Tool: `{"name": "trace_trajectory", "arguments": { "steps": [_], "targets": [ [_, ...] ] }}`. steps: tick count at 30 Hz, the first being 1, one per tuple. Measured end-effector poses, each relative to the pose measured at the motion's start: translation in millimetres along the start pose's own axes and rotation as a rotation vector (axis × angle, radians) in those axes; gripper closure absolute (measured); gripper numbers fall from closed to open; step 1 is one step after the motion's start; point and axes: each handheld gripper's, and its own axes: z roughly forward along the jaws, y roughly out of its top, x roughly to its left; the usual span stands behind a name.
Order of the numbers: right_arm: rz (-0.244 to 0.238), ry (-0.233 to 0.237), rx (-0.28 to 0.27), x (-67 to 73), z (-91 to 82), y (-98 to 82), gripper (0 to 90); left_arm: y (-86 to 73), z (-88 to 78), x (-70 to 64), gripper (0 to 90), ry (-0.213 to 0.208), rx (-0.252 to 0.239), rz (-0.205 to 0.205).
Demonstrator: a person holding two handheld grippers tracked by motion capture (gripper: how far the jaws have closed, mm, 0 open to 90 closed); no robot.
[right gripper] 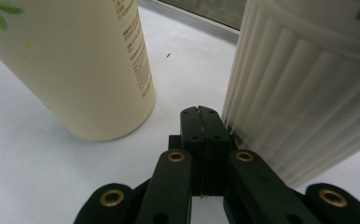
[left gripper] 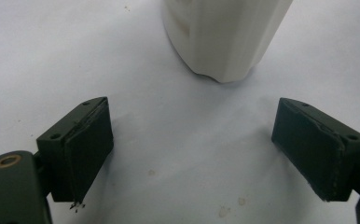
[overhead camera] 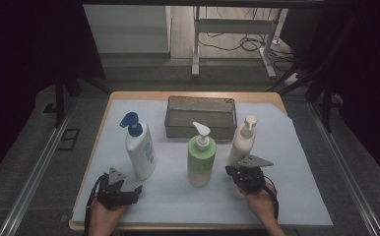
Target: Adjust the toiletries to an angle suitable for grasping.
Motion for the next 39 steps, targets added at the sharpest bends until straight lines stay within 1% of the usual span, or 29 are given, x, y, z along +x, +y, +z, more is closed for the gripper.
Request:
{"name": "trace_trajectory", "arguments": {
  "steps": [2, 3, 6, 7, 9, 11, 17, 20, 25, 27, 33, 37, 39],
  "targets": [
    [-0.037, -0.033, 0.009, 3.9, -0.5, -0.4, 89.6, 0.0, 0.0, 0.0, 12.2, 0.0, 0.0, 0.0],
    [-0.043, -0.038, 0.011, 4.3, -0.7, -0.7, 89.7, 0.0, 0.0, 0.0, 12.2, 0.0, 0.0, 0.0],
    [-0.021, -0.028, 0.013, -1.3, -3.5, -2.5, 89.6, 0.0, 0.0, 0.0, 12.2, 0.0, 0.0, 0.0],
    [-0.021, -0.028, 0.013, -1.3, -3.5, -2.5, 89.6, 0.0, 0.0, 0.0, 12.2, 0.0, 0.0, 0.0],
    [-0.018, -0.04, 0.014, -4.3, -5.8, -3.9, 89.7, 0.0, 0.0, 0.0, 12.2, 0.0, 0.001, 0.0],
    [-0.008, -0.041, 0.014, -8.7, -8.3, -5.4, 89.6, 0.0, 0.0, 0.0, 12.2, 0.0, 0.0, 0.0],
    [-0.009, -0.055, 0.016, -15.3, -12.2, -7.7, 89.6, 0.0, 0.0, 0.0, 12.2, 0.0, 0.0, 0.0],
    [0.002, -0.065, 0.019, -20.5, -15.8, -9.8, 89.6, 0.0, 0.0, 0.0, 12.2, 0.0, 0.0, 0.0],
    [0.011, -0.073, 0.023, -25.1, -18.9, -11.7, 89.5, 0.1, 0.0, 0.0, 12.2, 0.0, 0.001, 0.0],
    [0.02, -0.074, 0.028, -29.7, -21.5, -13.3, 89.4, 0.1, 0.0, 0.0, 12.2, 0.0, 0.001, 0.0],
    [0.022, -0.095, 0.029, -37.7, -24.9, -15.4, 89.3, 0.1, 0.0, 0.0, 12.2, 0.0, 0.001, 0.0],
    [0.039, -0.106, 0.032, -43.8, -27.5, -16.6, 88.4, 0.2, 0.0, 0.0, 12.2, 0.0, 0.001, 0.0],
    [0.038, -0.111, 0.032, -46.4, -28.0, -17.0, 88.4, 0.1, 0.0, 0.0, 12.2, 0.0, 0.001, 0.0]
  ]
}}
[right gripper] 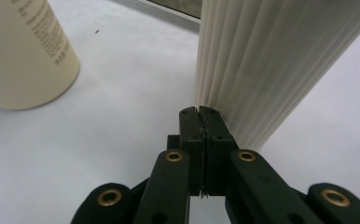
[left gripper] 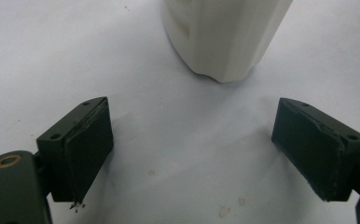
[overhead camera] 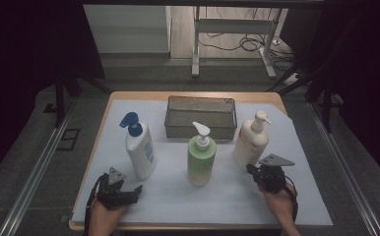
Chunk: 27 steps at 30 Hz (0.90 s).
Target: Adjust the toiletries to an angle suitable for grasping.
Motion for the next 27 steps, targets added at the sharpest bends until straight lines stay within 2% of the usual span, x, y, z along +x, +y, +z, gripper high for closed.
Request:
{"name": "trace_trajectory", "arguments": {
  "steps": [16, 22, 27],
  "targets": [
    [0.028, -0.039, 0.012, -17.1, 2.4, -2.6, 86.7, 0.1, 0.0, 0.1, 12.2, 0.0, 0.001, 0.0],
    [0.023, -0.041, 0.014, -15.6, 2.8, -3.2, 82.7, 0.0, 0.0, 0.1, 12.2, 0.0, 0.0, 0.0],
    [0.037, -0.022, -0.004, -14.6, -4.8, -2.0, 77.4, -0.1, 0.0, 0.0, 12.2, 0.0, 0.0, 0.0]
  ]
}}
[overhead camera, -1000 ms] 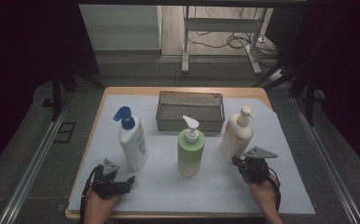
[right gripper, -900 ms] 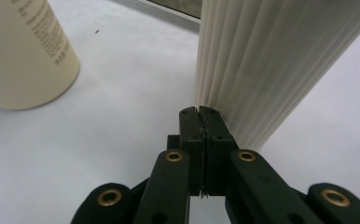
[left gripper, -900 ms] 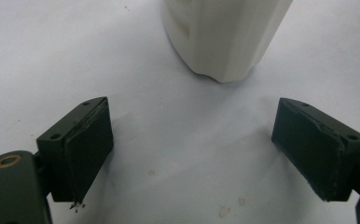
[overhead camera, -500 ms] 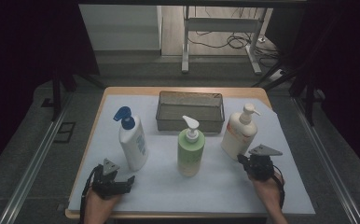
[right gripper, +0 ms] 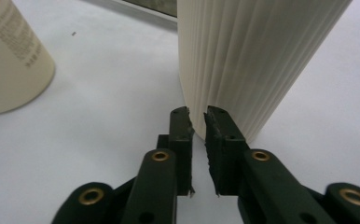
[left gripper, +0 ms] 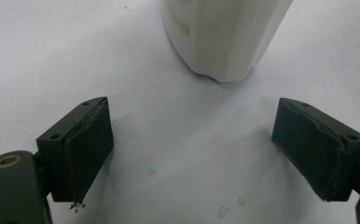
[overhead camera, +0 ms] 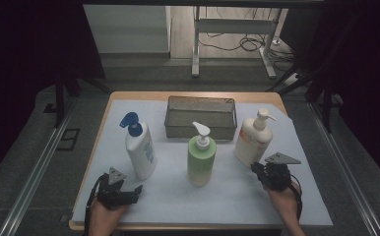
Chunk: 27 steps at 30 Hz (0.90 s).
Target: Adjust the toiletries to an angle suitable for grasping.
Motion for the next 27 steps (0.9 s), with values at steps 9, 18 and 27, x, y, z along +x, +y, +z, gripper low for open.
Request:
{"name": "trace_trajectory", "arguments": {
  "steps": [9, 18, 27],
  "targets": [
    [0.006, 0.018, -0.011, -2.2, -15.6, -2.1, 54.7, -0.1, 0.0, -0.1, 12.2, 0.001, -0.001, 0.0],
    [0.003, 0.033, -0.008, -7.0, -26.7, -0.9, 34.5, -0.2, 0.0, -0.1, 12.2, 0.001, -0.002, 0.0],
    [0.011, 0.045, -0.031, -18.3, -35.7, 6.2, 26.7, -0.2, 0.1, 0.0, 12.2, 0.001, -0.001, 0.0]
  ]
}}
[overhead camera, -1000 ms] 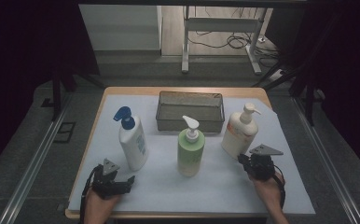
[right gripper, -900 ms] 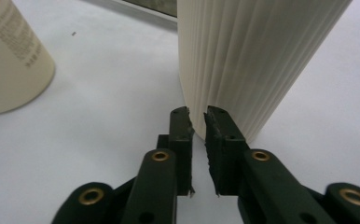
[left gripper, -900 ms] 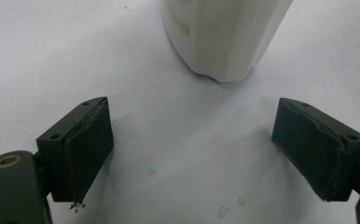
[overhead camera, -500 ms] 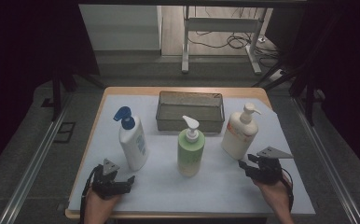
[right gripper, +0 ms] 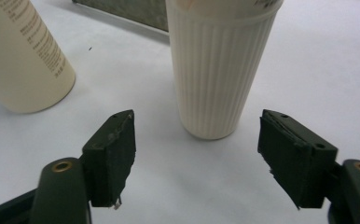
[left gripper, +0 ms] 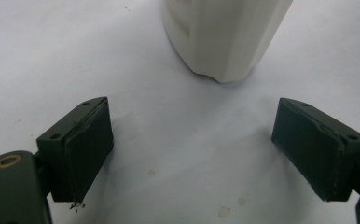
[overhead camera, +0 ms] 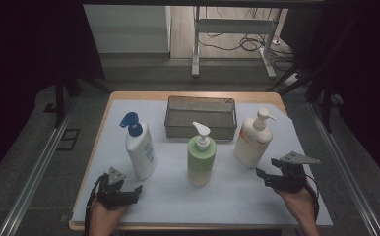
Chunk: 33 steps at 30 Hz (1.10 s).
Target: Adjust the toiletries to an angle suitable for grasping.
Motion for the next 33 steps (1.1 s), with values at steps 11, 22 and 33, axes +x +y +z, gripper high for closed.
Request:
{"name": "trace_trajectory", "arguments": {
  "steps": [11, 22, 33],
  "targets": [
    [-0.021, 0.016, -0.01, -7.5, -3.0, 26.1, 22.8, 0.0, 0.0, 0.0, 12.2, -0.001, 0.0, -0.001],
    [-0.019, 0.037, -0.01, -11.9, 3.6, 51.3, 21.0, 0.0, -0.1, 0.2, 12.2, -0.001, 0.002, 0.001],
    [-0.031, 0.038, -0.001, -12.6, 18.0, 74.5, 21.7, 0.0, -0.1, 0.2, 12.2, -0.001, 0.002, 0.001]
  ]
}}
